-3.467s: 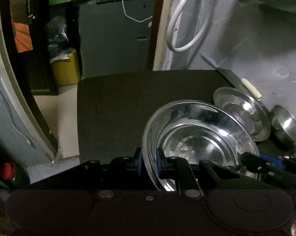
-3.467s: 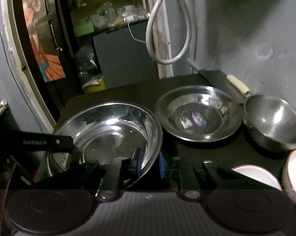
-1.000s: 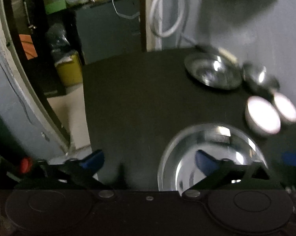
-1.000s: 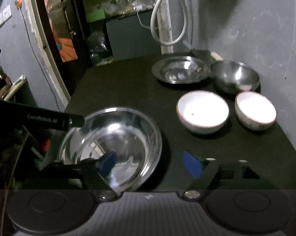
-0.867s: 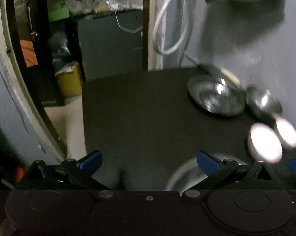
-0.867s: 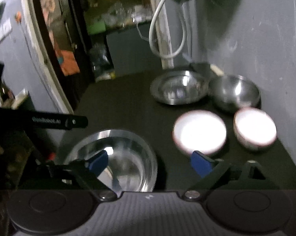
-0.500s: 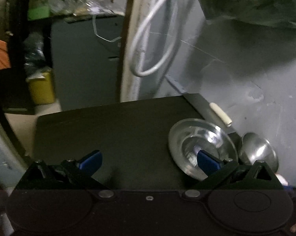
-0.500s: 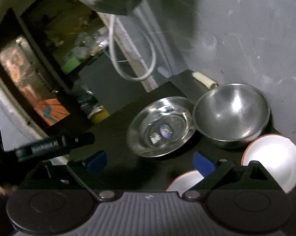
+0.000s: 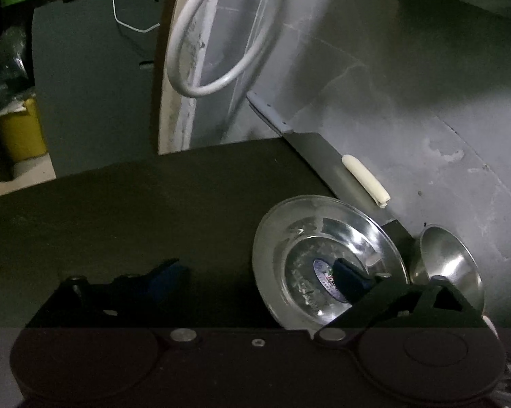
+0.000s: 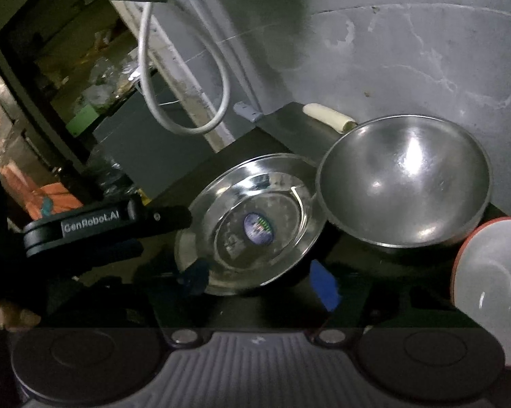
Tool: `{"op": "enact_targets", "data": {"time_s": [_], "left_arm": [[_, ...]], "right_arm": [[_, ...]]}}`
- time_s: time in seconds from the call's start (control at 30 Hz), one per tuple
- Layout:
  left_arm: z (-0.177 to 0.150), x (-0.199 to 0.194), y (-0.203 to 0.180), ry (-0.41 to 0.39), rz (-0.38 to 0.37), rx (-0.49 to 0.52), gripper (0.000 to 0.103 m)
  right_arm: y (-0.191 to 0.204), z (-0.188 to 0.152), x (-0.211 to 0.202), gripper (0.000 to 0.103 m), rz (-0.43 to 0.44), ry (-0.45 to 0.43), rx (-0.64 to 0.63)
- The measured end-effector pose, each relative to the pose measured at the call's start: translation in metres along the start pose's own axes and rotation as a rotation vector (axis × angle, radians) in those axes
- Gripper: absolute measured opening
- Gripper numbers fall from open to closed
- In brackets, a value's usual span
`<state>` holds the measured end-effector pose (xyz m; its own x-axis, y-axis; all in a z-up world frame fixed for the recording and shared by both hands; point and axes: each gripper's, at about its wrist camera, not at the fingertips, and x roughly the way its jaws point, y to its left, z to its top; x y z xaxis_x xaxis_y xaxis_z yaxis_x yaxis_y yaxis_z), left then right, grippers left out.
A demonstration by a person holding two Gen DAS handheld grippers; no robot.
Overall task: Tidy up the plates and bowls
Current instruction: 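Reach the left gripper to the blue-labeled steel plate and grasp its rim, then lift the labeled plate, lower it onto the large plate, open left gripper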
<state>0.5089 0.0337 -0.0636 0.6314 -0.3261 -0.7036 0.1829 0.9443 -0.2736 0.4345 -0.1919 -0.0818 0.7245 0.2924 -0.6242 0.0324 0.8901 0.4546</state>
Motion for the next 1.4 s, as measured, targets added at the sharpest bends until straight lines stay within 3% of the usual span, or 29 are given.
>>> {"op": "enact_targets", "data": {"time_s": [0.17,0.23,0.4,0.53,0.93,1.4], "left_arm": [[-0.001,0.008,-0.002,0.021,-0.021,0.004,0.071],[-0.003,0.009,-0.005,0.019,-0.023,0.028,0.065],[-0.006,0.016,-0.013,0.055,-0.022,0.09,0.035],[-0.008,0.015,-0.015,0.055,0.017,0.117,0.024],[-0.024,-0.023,-0.012,0.025,0.049,0.124,0.024],[-0.05,-0.102,-0.013,-0.101,0.044,0.136,0.025]], "right_arm": [[-0.005,0.003,0.007,0.058,-0.023,0.0,0.032],[-0.007,0.003,0.01,0.048,-0.032,0.0,0.04],[-0.012,0.003,0.014,0.03,-0.043,0.006,0.061],[-0.014,0.003,0.015,0.024,-0.047,0.009,0.064],[0.0,0.0,-0.001,0.024,0.004,0.015,0.019],[0.015,-0.015,-0.058,0.024,0.12,-0.04,-0.065]]}}
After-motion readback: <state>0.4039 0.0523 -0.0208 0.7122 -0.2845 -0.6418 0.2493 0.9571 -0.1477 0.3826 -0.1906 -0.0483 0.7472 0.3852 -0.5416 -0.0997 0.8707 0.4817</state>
